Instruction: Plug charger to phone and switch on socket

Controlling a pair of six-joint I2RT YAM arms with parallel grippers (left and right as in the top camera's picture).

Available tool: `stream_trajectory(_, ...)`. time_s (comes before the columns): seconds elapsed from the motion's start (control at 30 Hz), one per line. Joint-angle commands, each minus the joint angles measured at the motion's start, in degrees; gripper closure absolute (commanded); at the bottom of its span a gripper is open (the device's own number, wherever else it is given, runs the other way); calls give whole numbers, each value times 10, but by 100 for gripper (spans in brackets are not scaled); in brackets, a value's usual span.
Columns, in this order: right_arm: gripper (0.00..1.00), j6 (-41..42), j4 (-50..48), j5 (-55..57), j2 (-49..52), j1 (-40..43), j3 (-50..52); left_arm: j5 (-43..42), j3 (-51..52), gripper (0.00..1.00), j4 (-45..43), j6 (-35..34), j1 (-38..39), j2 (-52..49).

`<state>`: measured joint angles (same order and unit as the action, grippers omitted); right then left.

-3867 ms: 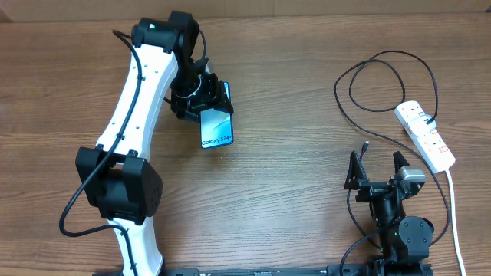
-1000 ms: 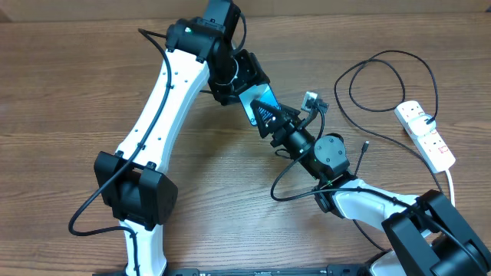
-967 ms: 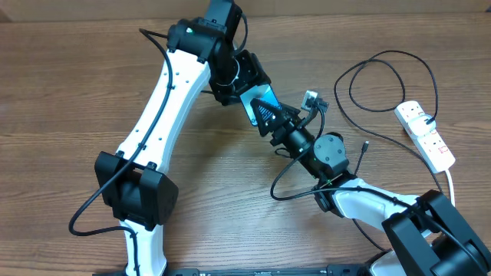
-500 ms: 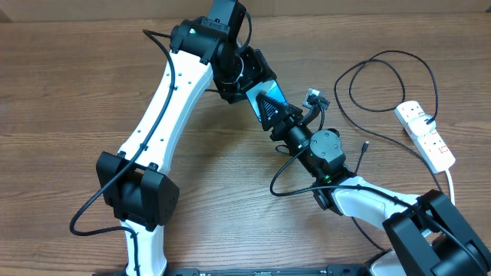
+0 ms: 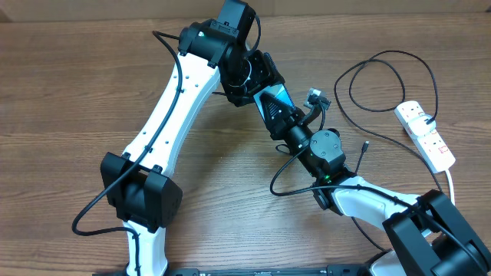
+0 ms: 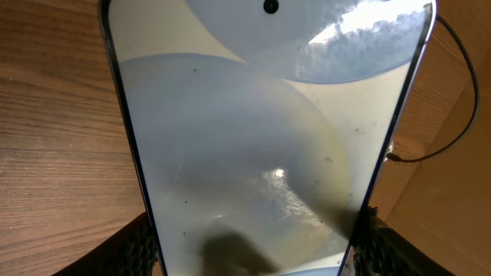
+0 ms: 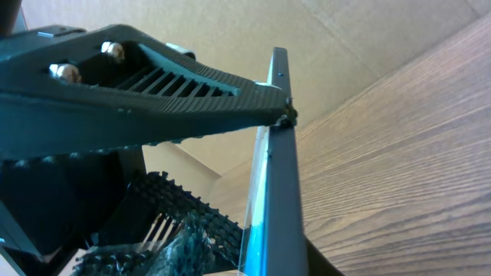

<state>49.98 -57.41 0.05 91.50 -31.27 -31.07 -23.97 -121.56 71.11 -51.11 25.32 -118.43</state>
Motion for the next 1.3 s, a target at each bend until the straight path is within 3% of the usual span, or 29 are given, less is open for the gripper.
stream_trajectory(0.0,78,-2,-3,0,2,-2,-13,-11,-16,66,3,-3,3,8)
stream_trajectory(0.33,92,-2,-3,-16,2,-2,-13,-5,-16,65,11,7,3,8)
stream_trajectory(0.4,96,-2,-3,-16,2,-2,-13,-3,-16,55,11,10,3,8)
stream_trajectory(0.47,96,-2,-3,-17,2,-2,-13,2,-16,38,11,11,3,8)
stream_trajectory(0.6,96,-2,8,-17,2,-2,-13,4,-16,19,10,34,-4,8)
stream_trajectory(0.67,96,8,37,-16,2,-2,-13,4,-16,0,10,59,-15,8)
stream_trajectory(0.83,96,126,138,-14,2,-1,-13,4,-17,0,36,153,-60,9)
stream_trajectory(0.9,96,197,174,-65,2,-1,-12,4,-19,0,74,181,-82,12)
stream_trajectory(1.0,96,221,181,-143,2,-1,-12,19,-21,0,133,223,-111,35)
stream_trajectory(1.1,96,266,181,-170,2,-1,-12,77,-21,0,158,229,-124,95)
stream_trajectory(1.2,96,382,168,-210,2,-1,-12,138,-21,0,166,228,-125,183)
stream_trajectory(1.27,96,414,151,-231,2,-1,-12,153,-21,1,174,227,-124,214)
